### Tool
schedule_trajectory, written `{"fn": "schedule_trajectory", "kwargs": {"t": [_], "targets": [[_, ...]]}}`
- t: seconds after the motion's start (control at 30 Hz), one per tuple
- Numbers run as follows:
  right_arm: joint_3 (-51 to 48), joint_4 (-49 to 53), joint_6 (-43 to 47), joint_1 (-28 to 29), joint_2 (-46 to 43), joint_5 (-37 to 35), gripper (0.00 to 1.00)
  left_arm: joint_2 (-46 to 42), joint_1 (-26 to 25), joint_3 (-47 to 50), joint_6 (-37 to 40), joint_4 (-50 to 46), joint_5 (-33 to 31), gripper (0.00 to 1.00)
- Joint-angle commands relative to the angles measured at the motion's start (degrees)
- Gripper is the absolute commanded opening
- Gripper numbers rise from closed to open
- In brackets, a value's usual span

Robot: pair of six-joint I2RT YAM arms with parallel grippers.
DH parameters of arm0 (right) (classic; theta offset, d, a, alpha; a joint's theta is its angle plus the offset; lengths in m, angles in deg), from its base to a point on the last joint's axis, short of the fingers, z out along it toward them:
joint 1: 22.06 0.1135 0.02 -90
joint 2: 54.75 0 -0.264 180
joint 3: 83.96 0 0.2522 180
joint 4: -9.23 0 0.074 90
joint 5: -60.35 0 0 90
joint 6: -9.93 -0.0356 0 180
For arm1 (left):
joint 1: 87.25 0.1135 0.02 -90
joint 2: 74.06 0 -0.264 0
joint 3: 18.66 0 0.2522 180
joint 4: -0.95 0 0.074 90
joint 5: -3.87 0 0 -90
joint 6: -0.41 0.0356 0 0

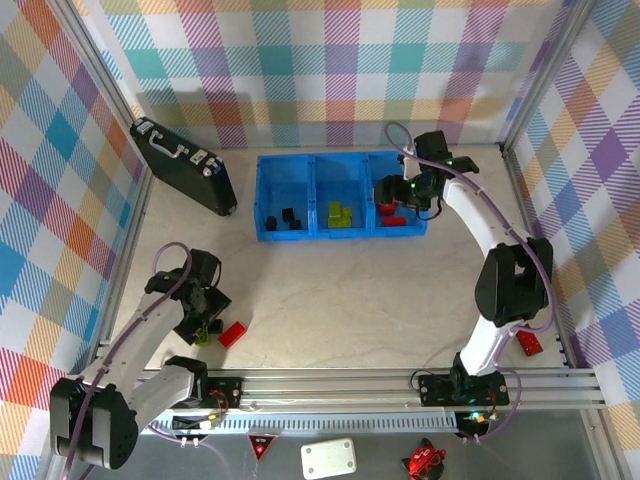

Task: Sort the legos into containers by color
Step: Pick up the lego from the bottom-left of the table.

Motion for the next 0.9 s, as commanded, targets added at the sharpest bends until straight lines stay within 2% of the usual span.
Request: {"fn": "schedule_trajectory", "kwargs": {"t": [0.0,0.17,0.43,0.57,0.87], "targets": [[-0.47,-1.49,-0.98,0.15,-2.55,3.38,0.76,-1.59,2.97,0.28,-4.34,-1.11,4.55,0.86],[-0.93,-1.97,-1.67,0.15,-4.28,5.01,0.76,-2.24,5.97,-0.48,-10.21,-2.79,6.29,1.0],[-1.77,-2.08,-1.83,0.15,-6.01,5.88,0.76,0.83,9.61,-2.47,-21.08,-8.49,6.79,0.99],[-2.16,-2.4,-1.95,0.15,-6.71,6.3,0.76,1.91,11.77,-1.57,-23.97,-9.02,7.52,0.99],[-2.3,-2.7,-2.27,0.15,-8.14,7.09,0.76,-0.64,15.64,6.11,-30.07,1.15,12.68,1.0]]}}
